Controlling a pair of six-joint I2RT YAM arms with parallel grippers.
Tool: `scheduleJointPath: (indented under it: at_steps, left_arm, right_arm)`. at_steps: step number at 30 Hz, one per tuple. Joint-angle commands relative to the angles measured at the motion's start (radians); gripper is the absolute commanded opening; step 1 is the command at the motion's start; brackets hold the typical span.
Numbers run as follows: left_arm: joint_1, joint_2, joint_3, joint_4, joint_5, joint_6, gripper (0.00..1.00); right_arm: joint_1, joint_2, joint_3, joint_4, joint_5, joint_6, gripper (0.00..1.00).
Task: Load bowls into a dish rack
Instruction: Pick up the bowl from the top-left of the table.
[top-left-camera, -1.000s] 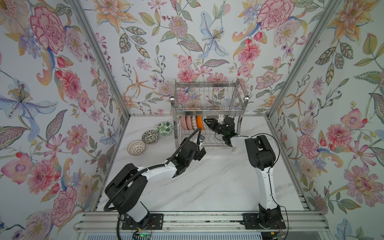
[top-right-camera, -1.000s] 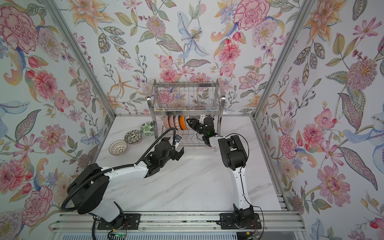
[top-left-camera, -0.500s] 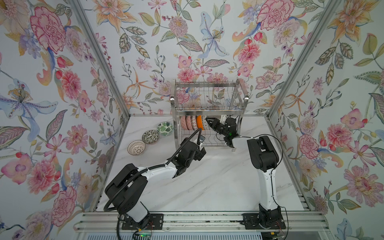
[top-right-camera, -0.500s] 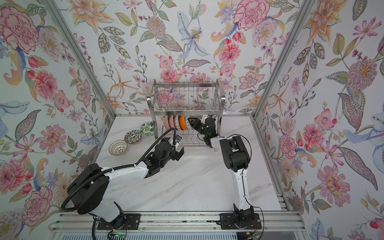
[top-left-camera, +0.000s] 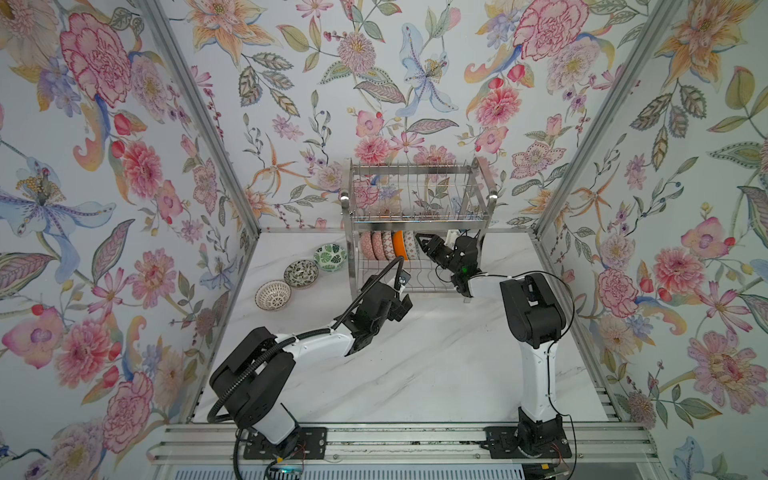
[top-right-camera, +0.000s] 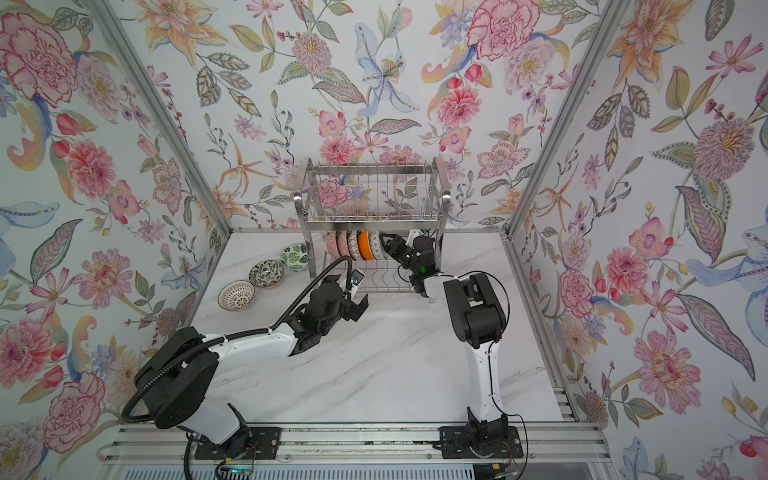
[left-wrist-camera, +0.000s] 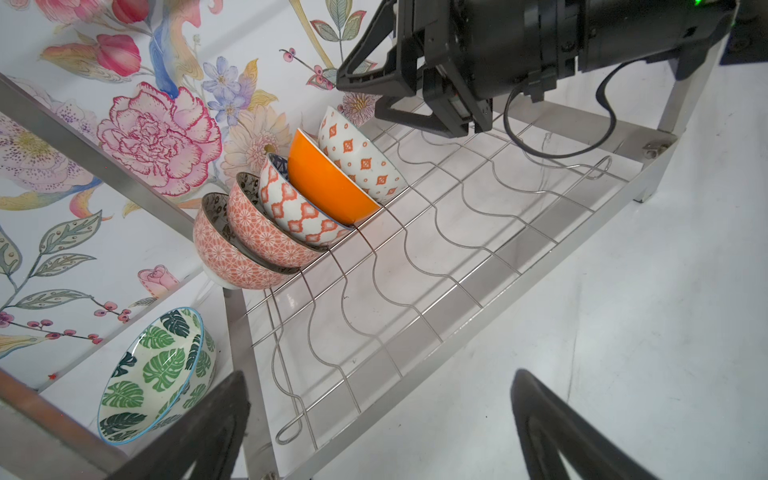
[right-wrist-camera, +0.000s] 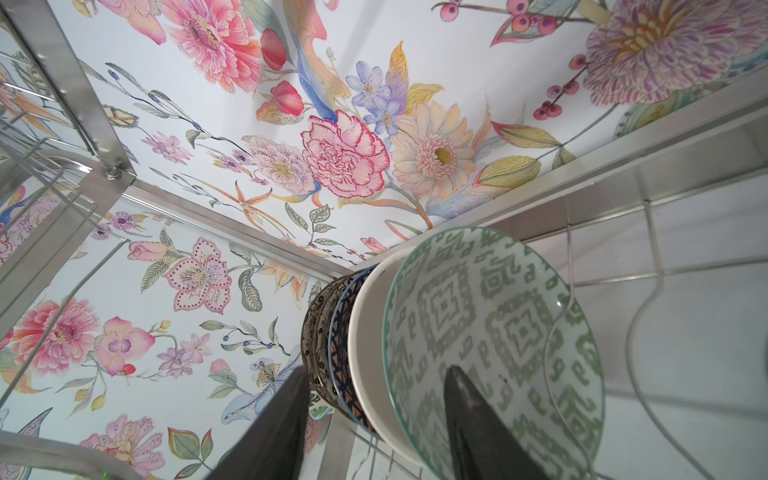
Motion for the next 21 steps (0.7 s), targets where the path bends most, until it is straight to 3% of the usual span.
scheduleJointPath:
  at_steps: [1,13,21]
  left_arm:
    - [-0.012,-0.019,-0.009,-0.004,-0.021,0.004,0.99]
    - [-0.014,-0.021,-0.009,-0.003,-0.019,-0.001,0.99]
    - [-0.014,-0.019,-0.01,0.001,-0.014,-0.011,0.99]
  right_arm:
    - [0.013,-0.054,-0.012,-0.006,0.03,-0.03,0.58]
    - [0.042,-0.091,-0.064,-0.006,0.067,-0.031,0.69]
    - [0.061,-0.13,-0.141,0.012,0.096,-0.035,0.85]
